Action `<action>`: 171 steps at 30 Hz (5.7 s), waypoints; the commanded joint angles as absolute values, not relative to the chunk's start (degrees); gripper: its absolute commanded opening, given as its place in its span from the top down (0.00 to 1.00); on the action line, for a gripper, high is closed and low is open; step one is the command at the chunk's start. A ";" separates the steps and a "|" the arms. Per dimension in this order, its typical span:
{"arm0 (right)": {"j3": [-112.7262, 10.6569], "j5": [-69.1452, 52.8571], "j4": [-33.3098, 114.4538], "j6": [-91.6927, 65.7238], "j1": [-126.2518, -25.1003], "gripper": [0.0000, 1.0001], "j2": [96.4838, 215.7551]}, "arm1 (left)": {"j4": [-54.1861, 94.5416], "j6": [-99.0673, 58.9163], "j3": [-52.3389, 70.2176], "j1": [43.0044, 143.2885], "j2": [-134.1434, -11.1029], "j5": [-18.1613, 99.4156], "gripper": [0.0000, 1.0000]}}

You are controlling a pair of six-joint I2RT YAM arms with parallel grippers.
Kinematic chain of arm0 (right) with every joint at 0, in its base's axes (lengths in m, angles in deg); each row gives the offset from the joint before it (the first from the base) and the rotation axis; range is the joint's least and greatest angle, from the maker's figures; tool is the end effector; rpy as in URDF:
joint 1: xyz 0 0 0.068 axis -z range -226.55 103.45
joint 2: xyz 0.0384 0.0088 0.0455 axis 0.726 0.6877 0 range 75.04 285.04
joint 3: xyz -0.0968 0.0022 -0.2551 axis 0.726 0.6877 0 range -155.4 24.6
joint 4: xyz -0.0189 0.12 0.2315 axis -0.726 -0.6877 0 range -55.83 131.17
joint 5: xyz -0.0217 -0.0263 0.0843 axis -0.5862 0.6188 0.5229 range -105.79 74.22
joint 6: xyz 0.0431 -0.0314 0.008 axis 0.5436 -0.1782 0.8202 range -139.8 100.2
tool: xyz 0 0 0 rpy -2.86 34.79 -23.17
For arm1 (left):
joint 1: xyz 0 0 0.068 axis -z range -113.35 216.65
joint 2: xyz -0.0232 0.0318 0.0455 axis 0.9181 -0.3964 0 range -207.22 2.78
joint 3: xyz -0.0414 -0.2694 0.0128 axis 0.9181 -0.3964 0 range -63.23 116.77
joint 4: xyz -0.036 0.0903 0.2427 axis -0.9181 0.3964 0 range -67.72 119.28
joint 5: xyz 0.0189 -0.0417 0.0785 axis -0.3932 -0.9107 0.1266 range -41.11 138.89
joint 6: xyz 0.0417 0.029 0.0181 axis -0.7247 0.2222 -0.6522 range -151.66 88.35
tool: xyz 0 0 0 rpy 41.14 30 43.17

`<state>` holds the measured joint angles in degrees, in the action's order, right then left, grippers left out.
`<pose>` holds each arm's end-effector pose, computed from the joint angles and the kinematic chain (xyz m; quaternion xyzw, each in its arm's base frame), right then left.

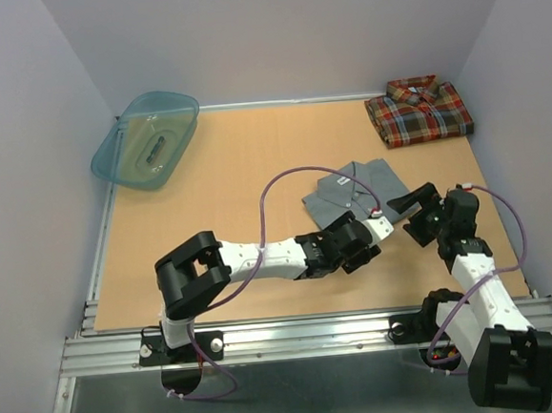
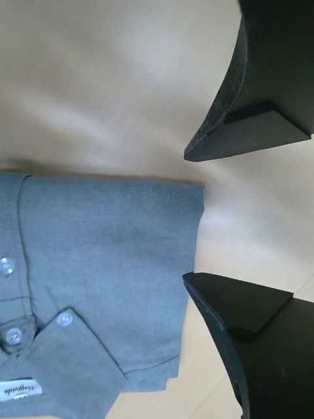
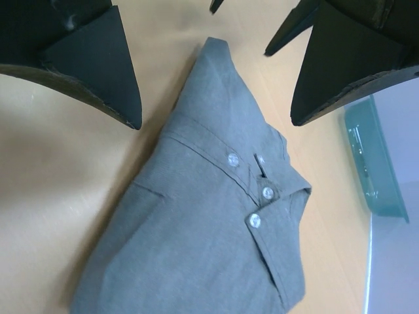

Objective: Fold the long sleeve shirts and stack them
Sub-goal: Neatly place the folded shirt to the corner

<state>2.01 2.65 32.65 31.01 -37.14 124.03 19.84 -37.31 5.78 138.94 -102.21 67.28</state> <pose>0.1807 -0.0184 0.1958 0.3750 0.7943 0.2941 0.3767 0.1360 -0.3886 0.2136 0.4883 0.7237 -0.1388 0.4675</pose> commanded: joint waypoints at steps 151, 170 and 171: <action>-64.18 -2.95 81.42 33.55 -29.50 1.00 202.22 | 20.61 -17.59 -17.09 93.63 -71.40 75.61 0.14; -44.67 -8.49 87.05 36.02 -29.50 0.23 193.80 | 21.23 -17.33 -16.83 93.63 -69.82 74.55 0.13; -43.88 -8.66 86.87 35.40 -29.50 0.16 192.73 | 21.31 -17.33 -16.82 93.63 -69.64 74.55 0.13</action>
